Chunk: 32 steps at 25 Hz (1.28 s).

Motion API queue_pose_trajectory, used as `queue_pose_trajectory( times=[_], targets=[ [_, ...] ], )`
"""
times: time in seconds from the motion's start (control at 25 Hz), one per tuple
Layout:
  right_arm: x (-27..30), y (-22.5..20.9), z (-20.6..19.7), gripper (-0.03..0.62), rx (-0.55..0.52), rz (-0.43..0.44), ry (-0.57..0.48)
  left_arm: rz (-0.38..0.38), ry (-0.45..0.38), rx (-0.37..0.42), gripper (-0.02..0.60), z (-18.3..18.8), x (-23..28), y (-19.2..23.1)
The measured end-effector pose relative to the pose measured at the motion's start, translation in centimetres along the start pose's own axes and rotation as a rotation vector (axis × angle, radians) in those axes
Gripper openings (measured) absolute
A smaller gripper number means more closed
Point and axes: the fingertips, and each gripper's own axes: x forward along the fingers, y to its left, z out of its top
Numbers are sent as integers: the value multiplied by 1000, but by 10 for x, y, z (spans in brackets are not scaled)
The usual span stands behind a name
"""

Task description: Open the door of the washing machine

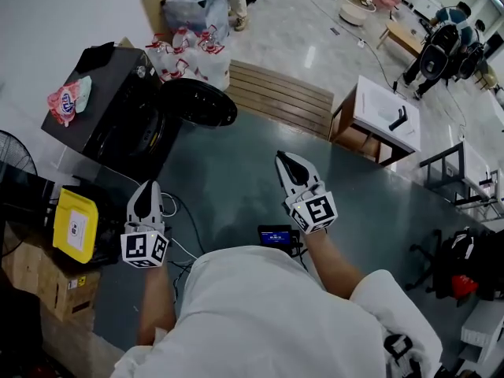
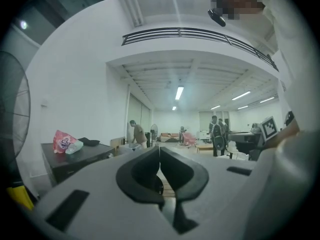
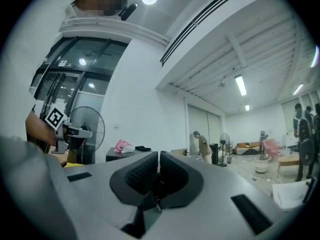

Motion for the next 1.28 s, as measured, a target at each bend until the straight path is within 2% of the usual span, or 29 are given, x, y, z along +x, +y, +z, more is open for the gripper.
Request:
queue_pose_trajectory(
  times=[0.52,1.28],
  targets=[
    [21,25,-6,38,1,31,15,-6,38,-42,11,-12,-17,15],
    [12,27,-12,38,4,41,32,9,52,-75,11,-26,-31,6]
  ],
)
